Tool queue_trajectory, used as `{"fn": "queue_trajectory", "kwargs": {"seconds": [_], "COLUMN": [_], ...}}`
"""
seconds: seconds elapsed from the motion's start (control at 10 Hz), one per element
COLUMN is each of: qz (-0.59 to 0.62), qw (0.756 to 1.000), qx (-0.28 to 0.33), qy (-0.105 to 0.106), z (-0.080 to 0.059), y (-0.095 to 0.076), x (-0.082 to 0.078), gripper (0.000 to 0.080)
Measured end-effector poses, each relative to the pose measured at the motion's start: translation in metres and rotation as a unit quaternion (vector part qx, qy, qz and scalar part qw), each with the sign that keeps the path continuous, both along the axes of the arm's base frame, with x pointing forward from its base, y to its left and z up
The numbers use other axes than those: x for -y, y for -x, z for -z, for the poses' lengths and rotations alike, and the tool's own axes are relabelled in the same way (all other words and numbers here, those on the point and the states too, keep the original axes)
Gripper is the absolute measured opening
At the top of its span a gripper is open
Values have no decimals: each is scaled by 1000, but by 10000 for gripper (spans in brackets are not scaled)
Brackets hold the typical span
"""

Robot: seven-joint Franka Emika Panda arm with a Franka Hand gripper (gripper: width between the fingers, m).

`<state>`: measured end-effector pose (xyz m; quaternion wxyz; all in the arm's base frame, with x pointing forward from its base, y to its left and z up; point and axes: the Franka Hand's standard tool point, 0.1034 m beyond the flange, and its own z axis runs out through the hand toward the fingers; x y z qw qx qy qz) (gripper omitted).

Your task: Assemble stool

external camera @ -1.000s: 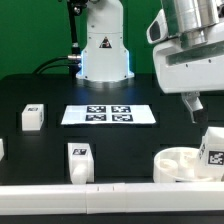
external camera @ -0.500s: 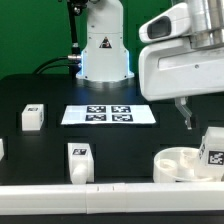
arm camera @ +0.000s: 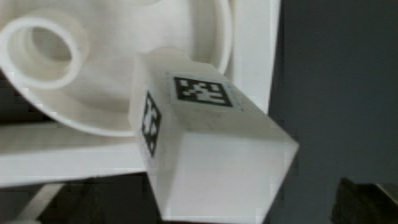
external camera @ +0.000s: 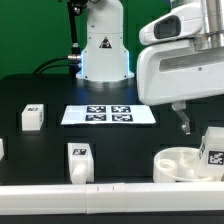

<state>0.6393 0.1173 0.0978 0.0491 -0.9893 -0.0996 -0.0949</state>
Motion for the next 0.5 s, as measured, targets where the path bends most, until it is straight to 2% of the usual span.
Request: {"fn": "queue_trajectory", "kwargs": {"seconds": [0.1,0.2,0.3,0.5], "qz": [-105,-161,-178,-243], "qw": [994,986,983,968], "qx": [-19,-38,-4,-4], "qy": [25,37,46,62], "z": [3,8,6,8], "y": [4,7,2,5], "x": [-3,-6,-1,3], "gripper": [649,649,649,649]}}
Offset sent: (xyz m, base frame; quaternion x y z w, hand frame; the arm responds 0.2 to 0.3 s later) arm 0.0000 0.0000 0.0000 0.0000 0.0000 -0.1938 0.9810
